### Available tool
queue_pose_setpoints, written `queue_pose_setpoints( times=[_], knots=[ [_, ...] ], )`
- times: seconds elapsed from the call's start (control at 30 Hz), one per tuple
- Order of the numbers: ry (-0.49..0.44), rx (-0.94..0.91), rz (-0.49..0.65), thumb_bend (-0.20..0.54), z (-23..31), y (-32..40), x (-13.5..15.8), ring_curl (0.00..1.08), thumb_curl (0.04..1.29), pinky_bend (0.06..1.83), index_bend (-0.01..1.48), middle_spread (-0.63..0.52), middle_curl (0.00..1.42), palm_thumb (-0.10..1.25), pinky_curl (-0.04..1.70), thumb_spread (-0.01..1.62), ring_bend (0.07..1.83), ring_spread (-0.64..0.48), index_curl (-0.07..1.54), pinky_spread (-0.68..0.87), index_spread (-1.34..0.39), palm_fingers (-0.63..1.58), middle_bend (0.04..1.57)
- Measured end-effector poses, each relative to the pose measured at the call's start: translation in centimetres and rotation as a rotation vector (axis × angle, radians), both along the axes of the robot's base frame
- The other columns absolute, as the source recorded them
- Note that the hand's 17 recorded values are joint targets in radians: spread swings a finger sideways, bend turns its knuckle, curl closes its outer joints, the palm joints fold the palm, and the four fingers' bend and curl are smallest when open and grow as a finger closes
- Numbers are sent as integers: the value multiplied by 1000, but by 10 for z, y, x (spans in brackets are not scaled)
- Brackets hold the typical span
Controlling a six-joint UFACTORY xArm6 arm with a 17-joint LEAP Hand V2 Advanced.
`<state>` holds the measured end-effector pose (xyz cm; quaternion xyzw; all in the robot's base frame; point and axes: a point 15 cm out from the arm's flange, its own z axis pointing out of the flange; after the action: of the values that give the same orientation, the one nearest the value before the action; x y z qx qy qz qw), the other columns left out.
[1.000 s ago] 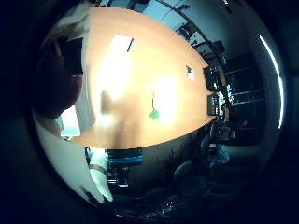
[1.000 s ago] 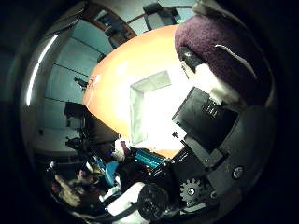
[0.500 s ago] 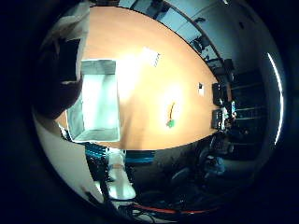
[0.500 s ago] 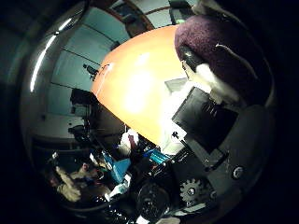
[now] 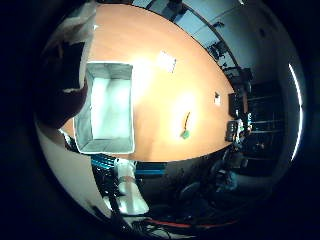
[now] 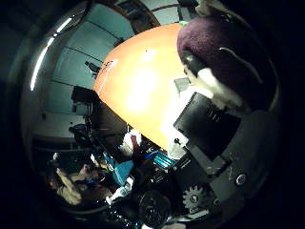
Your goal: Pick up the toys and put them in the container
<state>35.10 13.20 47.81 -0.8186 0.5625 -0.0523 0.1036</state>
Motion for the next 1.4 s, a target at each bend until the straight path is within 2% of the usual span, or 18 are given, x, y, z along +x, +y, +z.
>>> queue_pose_setpoints(
  times=[0.13, 0.27, 0.33, 0.4, 0.47, 0.57, 0.67, 0.77, 0.9, 1.03, 1.4],
  knots=[
    [-3, 1, 15, -29, 0, 5, -2, 723, 579, 1089, 764, -170, 701, 757, 986, 1080, 1250, -239, 802, -286, -308, 1028, 1177],
    [8, -3, 27, -30, -2, 8, -5, 653, 483, 1013, 484, -196, 666, 702, 867, 1107, 1188, -247, 748, -391, -364, 856, 1058],
    [9, -5, 30, -29, -2, 8, -5, 630, 438, 952, 361, -212, 645, 672, 831, 1107, 1167, -237, 711, -401, -406, 685, 978],
    [12, -7, 35, -35, -3, 8, -6, 609, 410, 853, 367, -226, 624, 638, 831, 1103, 1083, -231, 694, -305, -430, 410, 899],
    [13, -9, 38, -30, -3, 8, -6, 557, 380, 800, 363, -207, 579, 607, 807, 1099, 995, -208, 648, -143, -452, 297, 795],
    [25, -14, 40, -25, -5, 7, -8, 490, 350, 753, 332, -168, 520, 591, 764, 1093, 890, -154, 579, 102, -449, 218, 676],
    [41, -22, 42, -25, -8, 5, -12, 453, 335, 735, 285, -135, 483, 580, 730, 1096, 827, -111, 530, 245, -433, 180, 610],
    [47, -25, 48, -29, -9, 5, -13, 388, 317, 703, 233, -84, 432, 543, 671, 1089, 700, -22, 470, 393, -430, 137, 516],
    [72, -43, 53, -24, -13, 1, -17, 335, 308, 664, 180, -32, 381, 535, 602, 1085, 625, 64, 412, 474, -440, 133, 404],
    [92, -65, 53, -25, -17, -4, -19, 300, 301, 623, 170, -16, 362, 519, 542, 1083, 581, 104, 362, 495, -440, 153, 362],
    [92, -69, 56, -23, -17, -5, -19, 258, 297, 594, 163, -11, 347, 519, 445, 1081, 534, 118, 300, 497, -434, 196, 308]
  ],
)
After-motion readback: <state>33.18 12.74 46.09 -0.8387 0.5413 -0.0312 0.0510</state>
